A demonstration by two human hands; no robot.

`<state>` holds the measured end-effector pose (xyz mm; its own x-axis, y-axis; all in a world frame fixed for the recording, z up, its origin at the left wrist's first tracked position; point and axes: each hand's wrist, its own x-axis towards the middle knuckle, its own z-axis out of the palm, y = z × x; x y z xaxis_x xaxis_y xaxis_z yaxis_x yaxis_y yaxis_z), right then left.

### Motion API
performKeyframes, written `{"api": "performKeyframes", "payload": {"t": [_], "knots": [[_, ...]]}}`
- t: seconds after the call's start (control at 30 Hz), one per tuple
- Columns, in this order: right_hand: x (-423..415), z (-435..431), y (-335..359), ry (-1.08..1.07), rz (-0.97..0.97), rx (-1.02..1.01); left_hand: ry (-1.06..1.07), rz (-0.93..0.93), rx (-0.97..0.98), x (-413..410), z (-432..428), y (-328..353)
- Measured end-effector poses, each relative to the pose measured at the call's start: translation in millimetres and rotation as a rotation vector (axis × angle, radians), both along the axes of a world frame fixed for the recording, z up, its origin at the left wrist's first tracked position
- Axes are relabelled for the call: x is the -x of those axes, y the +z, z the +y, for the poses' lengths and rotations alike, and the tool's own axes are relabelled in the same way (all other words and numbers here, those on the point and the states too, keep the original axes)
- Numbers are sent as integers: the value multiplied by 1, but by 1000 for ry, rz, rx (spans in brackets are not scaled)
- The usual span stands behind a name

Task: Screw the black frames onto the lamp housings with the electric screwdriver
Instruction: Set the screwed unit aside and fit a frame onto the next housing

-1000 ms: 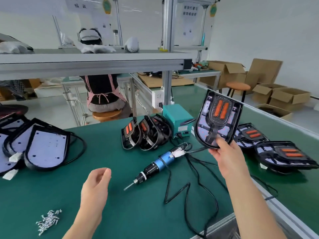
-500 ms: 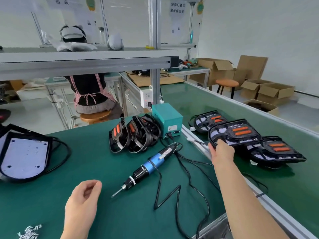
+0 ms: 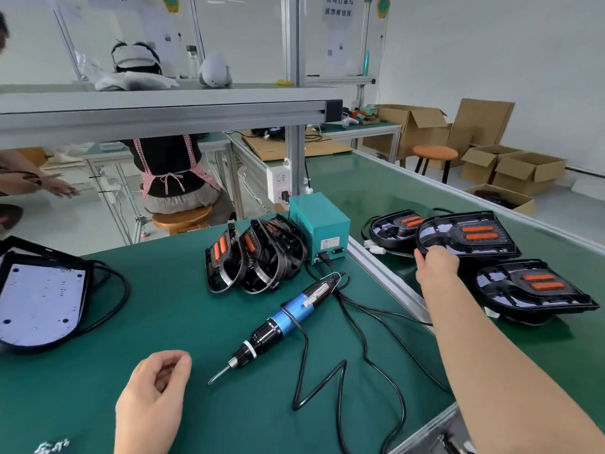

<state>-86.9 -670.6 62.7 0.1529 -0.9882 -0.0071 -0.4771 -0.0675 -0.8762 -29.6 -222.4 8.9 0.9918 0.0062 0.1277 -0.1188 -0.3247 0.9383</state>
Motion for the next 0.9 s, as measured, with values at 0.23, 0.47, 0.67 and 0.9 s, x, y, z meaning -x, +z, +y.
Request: {"api": "performKeyframes", "payload": {"t": [0.23, 0.47, 0.67, 0.9], "knots": [[3, -29, -7, -78, -440, -198, -28, -28, -14, 4, -7, 5], [-9, 19, -2, -5, -723, -459, -25, -26, 5, 5, -5, 6], [-23, 73, 12, -27, -695, -579, -14, -39, 9, 4, -5, 5], [-39, 170, 17, 306, -683, -390, -8, -48, 8, 6, -6, 5]]}}
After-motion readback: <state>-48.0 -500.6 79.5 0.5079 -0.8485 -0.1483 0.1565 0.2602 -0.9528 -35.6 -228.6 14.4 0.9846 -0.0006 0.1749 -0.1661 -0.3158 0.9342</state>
